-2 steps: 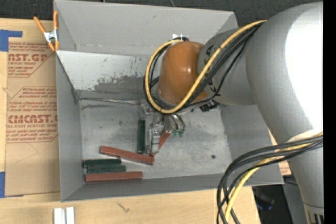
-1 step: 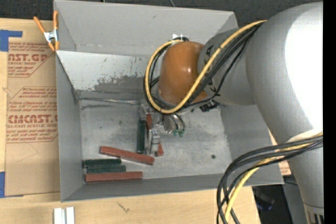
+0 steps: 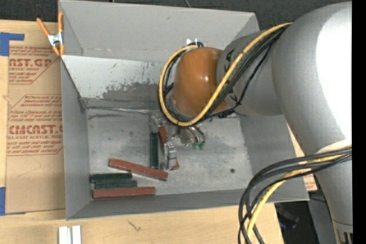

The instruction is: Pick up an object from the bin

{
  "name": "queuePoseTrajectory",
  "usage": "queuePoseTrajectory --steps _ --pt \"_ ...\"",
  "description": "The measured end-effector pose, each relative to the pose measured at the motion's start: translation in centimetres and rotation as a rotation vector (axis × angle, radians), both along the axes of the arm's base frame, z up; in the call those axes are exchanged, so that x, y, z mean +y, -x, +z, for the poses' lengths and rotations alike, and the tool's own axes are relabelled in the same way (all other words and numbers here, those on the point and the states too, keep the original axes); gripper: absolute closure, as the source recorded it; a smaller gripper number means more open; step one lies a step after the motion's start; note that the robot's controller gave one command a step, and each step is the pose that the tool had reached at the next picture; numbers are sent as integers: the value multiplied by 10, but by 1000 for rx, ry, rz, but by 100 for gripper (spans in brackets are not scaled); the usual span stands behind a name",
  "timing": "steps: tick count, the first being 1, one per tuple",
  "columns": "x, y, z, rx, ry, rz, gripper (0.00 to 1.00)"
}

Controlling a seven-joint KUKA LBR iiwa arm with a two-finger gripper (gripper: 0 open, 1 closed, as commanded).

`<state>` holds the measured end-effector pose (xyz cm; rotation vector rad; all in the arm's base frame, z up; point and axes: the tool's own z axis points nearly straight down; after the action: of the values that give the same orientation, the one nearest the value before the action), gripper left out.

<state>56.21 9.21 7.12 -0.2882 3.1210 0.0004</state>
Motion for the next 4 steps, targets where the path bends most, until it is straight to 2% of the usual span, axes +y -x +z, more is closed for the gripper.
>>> queuePoseTrajectory --steps 1,2,3,4 --pt "22 -5 7 5 2 272 0" --pt "23 -5 4 4 0 383 0" --pt "18 -5 6 4 2 729 100" --pt "27 -7 9 2 3 952 100"
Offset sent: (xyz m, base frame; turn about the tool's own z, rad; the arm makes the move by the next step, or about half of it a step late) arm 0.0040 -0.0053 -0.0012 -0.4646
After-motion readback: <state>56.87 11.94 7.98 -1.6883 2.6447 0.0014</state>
